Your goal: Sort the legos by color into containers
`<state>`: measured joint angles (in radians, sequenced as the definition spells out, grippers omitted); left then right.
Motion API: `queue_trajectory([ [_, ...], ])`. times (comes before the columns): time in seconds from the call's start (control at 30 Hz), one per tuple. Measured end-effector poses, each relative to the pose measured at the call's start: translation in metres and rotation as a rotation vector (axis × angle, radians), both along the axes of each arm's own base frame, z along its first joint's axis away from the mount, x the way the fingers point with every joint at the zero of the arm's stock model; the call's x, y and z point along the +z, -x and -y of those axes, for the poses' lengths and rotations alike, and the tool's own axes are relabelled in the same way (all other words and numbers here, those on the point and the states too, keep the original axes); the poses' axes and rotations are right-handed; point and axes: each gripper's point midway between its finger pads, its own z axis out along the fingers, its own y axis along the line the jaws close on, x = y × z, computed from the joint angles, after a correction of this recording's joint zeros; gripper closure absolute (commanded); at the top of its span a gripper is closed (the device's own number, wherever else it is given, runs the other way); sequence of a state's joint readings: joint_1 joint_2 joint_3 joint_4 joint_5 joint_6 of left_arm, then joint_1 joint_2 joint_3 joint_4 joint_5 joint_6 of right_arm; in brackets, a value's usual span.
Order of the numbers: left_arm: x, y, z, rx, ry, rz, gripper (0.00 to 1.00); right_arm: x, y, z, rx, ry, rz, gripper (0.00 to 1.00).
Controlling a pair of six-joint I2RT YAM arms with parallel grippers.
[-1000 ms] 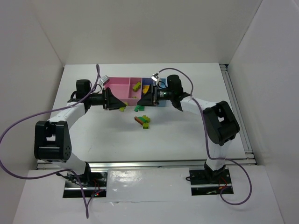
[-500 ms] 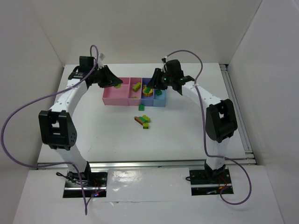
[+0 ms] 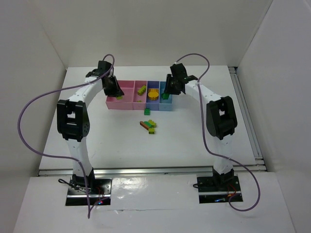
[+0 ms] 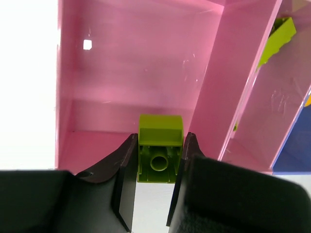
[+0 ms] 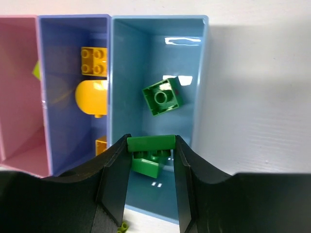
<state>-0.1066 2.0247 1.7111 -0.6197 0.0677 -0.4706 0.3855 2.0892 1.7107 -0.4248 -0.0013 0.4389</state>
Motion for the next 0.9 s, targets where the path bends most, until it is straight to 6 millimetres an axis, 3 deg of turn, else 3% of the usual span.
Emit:
queue_trajectory([
  [0.27, 0.003, -0.008, 0.001, 0.005, -0.018, 0.016, 1.00, -0.003, -0.002, 0.006, -0.013, 0.038, -0.001, 0.69],
  [0.4, 0.006, -0.007, 0.013, -0.024, -0.001, 0.019, 1.00, -0.003, -0.002, 0.008, -0.013, 0.047, 0.002, 0.53],
  [0.43, 0.008, -0.008, 0.018, -0.035, 0.002, 0.026, 1.00, -0.003, -0.002, 0.008, -0.014, 0.049, 0.003, 0.35],
  [0.5, 0.016, -0.013, 0.033, -0.065, 0.010, 0.048, 1.00, -0.001, -0.003, 0.006, -0.009, 0.040, 0.007, 0.19],
  [0.63, 0.031, -0.026, 0.064, -0.118, 0.024, 0.102, 1.00, 0.001, -0.004, 0.005, -0.003, 0.045, 0.014, 0.14],
  [0.83, 0.031, -0.032, 0.095, -0.170, 0.028, 0.112, 1.00, 0.009, -0.003, 0.007, 0.000, 0.042, 0.034, 0.14],
  [0.9, 0.029, -0.034, 0.103, -0.183, 0.028, 0.110, 0.77, 0.020, 0.005, 0.008, 0.006, 0.028, 0.049, 0.16],
])
